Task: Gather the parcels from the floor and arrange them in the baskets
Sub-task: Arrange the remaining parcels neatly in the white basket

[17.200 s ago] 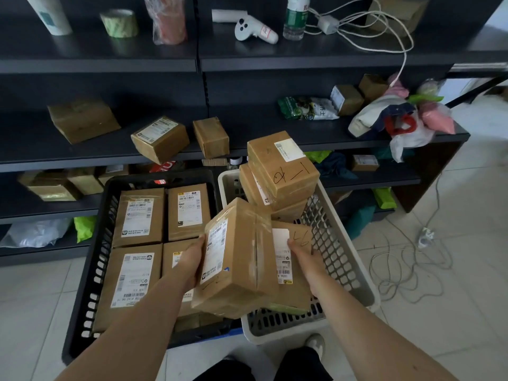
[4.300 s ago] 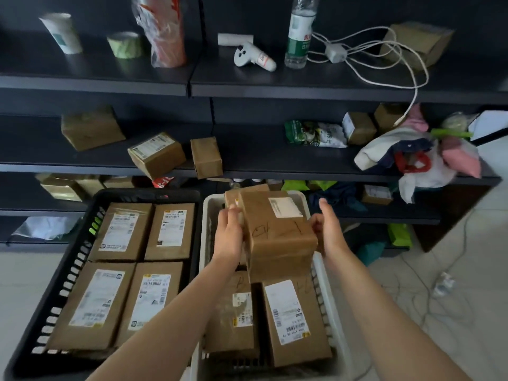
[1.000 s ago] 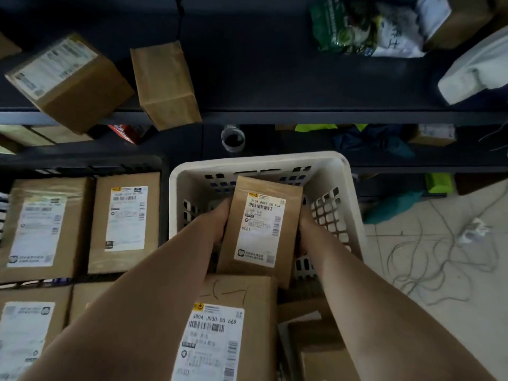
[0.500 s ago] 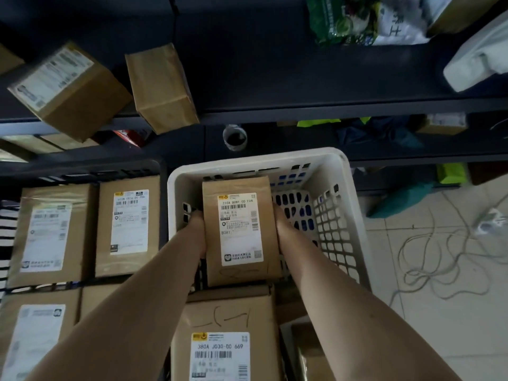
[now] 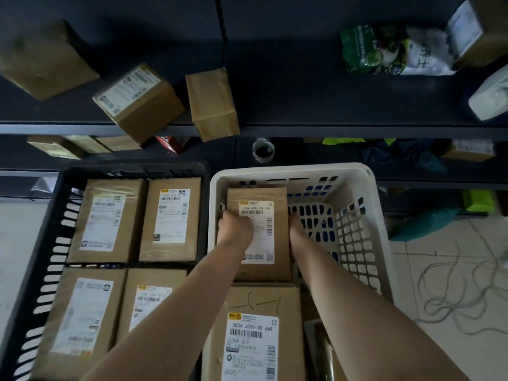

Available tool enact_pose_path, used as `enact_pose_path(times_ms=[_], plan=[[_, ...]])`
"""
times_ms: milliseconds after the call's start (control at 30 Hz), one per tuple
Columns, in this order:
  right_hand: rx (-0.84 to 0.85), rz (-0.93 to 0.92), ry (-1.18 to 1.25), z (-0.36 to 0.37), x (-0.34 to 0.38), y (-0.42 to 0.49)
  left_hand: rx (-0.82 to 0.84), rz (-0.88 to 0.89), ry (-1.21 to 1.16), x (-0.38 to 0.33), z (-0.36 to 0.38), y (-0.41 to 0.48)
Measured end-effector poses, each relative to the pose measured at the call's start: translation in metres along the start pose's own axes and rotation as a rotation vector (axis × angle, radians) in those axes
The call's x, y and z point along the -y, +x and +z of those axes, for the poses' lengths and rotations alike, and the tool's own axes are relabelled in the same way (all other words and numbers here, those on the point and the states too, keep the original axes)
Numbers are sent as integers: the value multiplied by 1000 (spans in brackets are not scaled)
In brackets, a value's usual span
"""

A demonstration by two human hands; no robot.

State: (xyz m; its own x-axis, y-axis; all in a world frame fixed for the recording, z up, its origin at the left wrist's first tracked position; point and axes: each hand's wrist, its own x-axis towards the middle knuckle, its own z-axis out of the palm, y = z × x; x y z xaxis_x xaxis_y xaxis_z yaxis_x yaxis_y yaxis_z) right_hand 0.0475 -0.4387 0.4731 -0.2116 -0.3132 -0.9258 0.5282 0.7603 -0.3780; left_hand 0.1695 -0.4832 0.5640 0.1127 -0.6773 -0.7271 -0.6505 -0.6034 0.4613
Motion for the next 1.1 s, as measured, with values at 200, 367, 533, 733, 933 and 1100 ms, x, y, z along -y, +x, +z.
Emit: enact_pose_path(times_ms=[200, 367, 533, 733, 933, 1100], plan=[[5, -82, -22, 4, 21, -36, 141, 44, 148, 8, -1, -15], [21, -208, -255, 2, 24, -81, 155, -30, -99, 4, -15, -26], [20, -289, -460, -13, 17, -135, 112, 104, 32, 25, -52, -64], [-48, -268, -710, -46, 1, -194, 60, 107, -138, 90, -77, -97], [-54, -328, -919, -56, -25, -234, 252, -38, -212, 126, -83, -151], [94, -277, -1112, -53, -42, -261, 360, -26, -148, 138, -74, -175]])
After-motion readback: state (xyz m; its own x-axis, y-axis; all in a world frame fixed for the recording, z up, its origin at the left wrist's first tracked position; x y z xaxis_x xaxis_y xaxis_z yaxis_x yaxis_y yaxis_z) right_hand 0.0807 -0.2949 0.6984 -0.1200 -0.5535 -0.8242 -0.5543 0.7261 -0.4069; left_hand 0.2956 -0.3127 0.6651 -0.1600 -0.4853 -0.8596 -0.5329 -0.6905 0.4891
